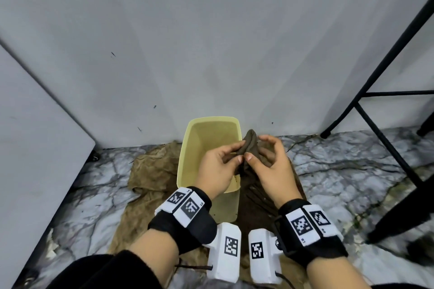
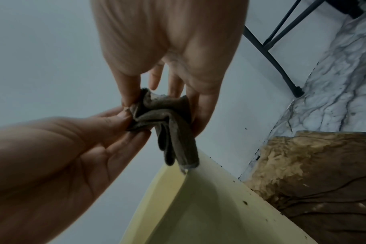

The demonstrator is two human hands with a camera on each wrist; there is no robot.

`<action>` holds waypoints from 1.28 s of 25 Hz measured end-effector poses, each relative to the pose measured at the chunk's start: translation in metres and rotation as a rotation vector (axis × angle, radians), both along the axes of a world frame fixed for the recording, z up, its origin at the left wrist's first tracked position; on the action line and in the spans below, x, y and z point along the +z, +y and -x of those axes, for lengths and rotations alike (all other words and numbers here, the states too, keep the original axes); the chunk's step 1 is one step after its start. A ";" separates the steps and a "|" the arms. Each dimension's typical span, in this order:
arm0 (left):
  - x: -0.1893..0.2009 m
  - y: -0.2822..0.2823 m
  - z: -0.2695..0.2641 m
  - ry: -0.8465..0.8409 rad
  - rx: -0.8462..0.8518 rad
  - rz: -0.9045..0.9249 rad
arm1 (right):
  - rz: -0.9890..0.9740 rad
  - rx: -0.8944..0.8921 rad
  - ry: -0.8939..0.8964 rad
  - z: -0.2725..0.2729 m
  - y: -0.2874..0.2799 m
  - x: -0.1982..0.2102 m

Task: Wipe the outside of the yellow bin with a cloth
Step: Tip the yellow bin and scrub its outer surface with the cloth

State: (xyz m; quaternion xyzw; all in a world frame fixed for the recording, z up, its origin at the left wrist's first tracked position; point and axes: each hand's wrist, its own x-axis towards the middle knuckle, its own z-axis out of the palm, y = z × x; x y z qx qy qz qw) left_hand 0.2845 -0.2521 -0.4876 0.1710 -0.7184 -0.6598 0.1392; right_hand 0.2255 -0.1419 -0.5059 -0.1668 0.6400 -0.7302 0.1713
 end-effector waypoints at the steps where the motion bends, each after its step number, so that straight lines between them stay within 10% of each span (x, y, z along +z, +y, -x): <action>1: 0.000 0.001 0.000 -0.010 -0.022 0.001 | -0.013 -0.006 0.012 0.001 0.000 -0.002; 21: -0.048 0.011 0.010 -0.456 -0.015 0.763 | -0.534 -0.094 0.111 -0.001 0.014 -0.024; 32: -0.025 -0.030 0.002 -0.168 0.366 0.490 | -0.440 -0.032 0.218 -0.010 -0.034 -0.038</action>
